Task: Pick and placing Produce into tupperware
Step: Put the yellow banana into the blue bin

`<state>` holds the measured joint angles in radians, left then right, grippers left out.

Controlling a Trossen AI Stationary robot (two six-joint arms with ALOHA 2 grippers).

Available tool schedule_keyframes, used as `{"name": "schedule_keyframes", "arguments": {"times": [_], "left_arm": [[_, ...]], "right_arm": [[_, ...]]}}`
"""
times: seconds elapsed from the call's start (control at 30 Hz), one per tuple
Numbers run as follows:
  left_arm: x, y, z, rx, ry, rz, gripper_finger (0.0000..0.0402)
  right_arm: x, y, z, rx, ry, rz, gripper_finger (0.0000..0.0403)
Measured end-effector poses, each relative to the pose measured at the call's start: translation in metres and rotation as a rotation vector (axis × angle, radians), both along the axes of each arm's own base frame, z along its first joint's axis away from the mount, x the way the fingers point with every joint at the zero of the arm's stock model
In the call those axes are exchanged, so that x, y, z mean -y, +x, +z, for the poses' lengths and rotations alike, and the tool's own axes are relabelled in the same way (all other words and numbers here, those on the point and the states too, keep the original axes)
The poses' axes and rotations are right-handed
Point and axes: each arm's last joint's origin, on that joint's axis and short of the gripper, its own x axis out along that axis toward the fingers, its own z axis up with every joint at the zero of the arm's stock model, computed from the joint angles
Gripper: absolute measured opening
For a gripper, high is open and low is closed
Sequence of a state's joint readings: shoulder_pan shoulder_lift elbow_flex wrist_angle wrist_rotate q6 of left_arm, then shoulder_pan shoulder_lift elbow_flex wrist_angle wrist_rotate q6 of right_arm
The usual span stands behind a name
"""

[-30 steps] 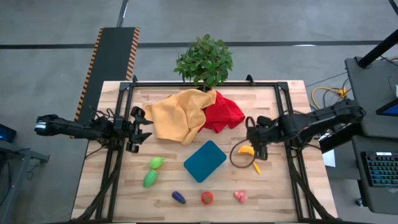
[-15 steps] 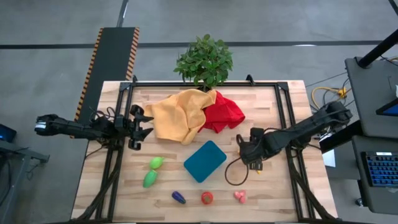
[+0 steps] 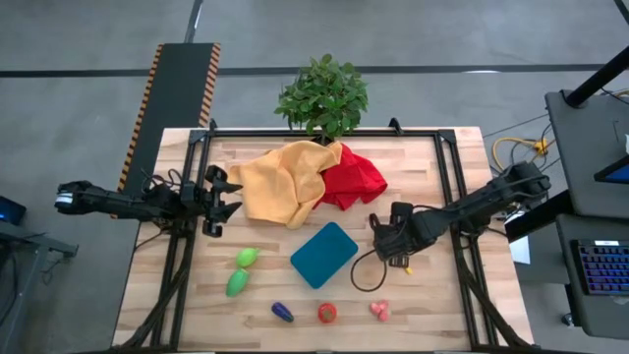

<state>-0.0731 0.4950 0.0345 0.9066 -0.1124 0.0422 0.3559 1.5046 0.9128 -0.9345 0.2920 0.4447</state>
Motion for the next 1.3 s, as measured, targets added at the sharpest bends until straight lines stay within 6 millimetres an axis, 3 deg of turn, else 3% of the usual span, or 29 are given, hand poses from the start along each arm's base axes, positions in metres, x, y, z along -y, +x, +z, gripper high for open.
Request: {"name": "schedule_keyframes", "arguments": {"times": [0.87,1.1,1.3], "left_arm": [[0.0,0.001,-0.001,-0.009,0.001,-0.002,0.0196],[0.0,0.001,-0.001,-0.009,0.001,-0.002,0.0196],[0.0,0.001,-0.001,-0.009,0.001,-0.002,0.0196]], "right_arm": [[0.019,-0.015,-0.046,-0.004,0.062,-0.048,0.0221],[0.019,-0.017,-0.049,0.006,0.06,-0.045,0.0218],[0.019,-0.016,-0.048,0.001,0.061,-0.011,0.0187]]}}
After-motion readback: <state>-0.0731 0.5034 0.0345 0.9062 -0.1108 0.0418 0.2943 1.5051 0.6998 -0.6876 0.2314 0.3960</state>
